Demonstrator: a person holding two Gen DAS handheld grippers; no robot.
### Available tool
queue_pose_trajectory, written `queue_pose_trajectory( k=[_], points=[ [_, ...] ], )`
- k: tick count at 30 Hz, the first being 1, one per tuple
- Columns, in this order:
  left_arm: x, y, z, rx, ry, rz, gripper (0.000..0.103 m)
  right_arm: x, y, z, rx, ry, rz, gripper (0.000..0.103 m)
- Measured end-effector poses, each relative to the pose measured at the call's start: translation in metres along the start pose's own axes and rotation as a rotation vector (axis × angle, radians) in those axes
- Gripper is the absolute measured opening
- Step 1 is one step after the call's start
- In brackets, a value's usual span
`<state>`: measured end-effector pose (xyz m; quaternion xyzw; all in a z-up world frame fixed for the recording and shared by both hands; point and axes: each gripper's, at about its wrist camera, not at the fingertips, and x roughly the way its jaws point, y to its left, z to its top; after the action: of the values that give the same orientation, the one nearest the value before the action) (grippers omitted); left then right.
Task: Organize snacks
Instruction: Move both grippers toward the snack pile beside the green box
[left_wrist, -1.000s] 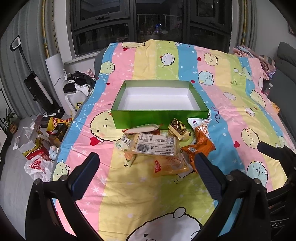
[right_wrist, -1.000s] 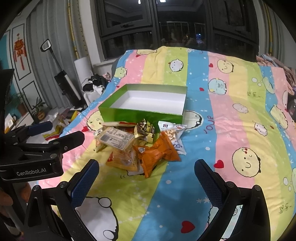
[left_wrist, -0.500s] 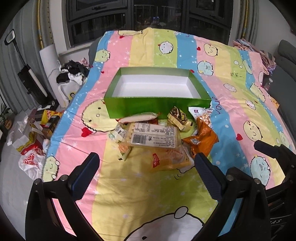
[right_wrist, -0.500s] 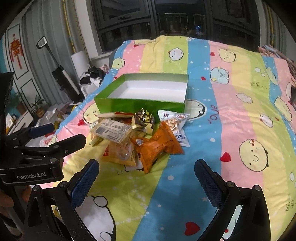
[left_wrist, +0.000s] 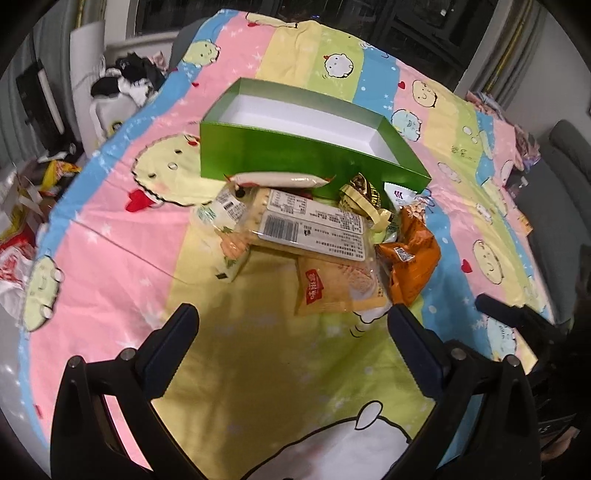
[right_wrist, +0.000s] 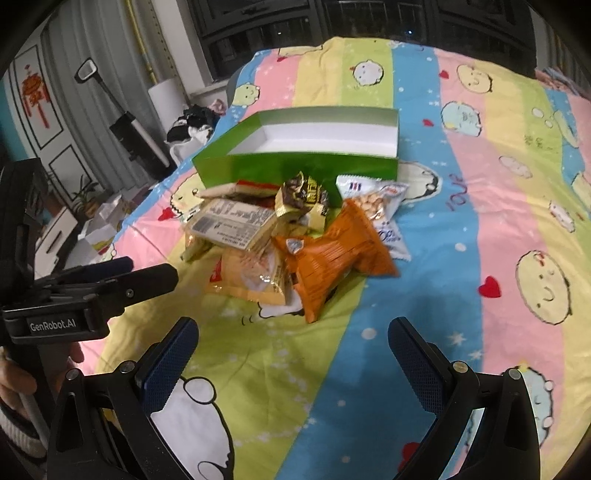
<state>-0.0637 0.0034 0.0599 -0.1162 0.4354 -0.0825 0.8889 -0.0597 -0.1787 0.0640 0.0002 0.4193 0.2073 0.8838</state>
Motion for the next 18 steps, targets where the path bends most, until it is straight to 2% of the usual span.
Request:
queue_pose_trajectory(
  k=[4,9,12,15,18],
  points=[
    [0.009,0.001,-0.001,-0.020,0.023,-0.079,0.096,0.010,-0.001,-0.004,0.005,0.028,0.004,0.102],
    [0.020,-0.006,0.000,-0.018,0.038,-0.125,0.094,0.018,-0.007,-0.006,0.001,0.058,0.012,0.084],
    [0.026,-0.006,0.001,-0.019,0.046,-0.151,0.084,0.023,-0.005,-0.008,0.007,0.058,0.099,0.081],
    [0.036,-0.005,0.004,-0.030,0.069,-0.158,0.082,0.035,0.000,-0.006,0.003,0.061,0.155,0.073],
    [0.044,-0.005,0.007,-0.029,0.078,-0.164,0.076,0.050,0.005,-0.001,0.005,0.067,0.205,0.069]
  ],
)
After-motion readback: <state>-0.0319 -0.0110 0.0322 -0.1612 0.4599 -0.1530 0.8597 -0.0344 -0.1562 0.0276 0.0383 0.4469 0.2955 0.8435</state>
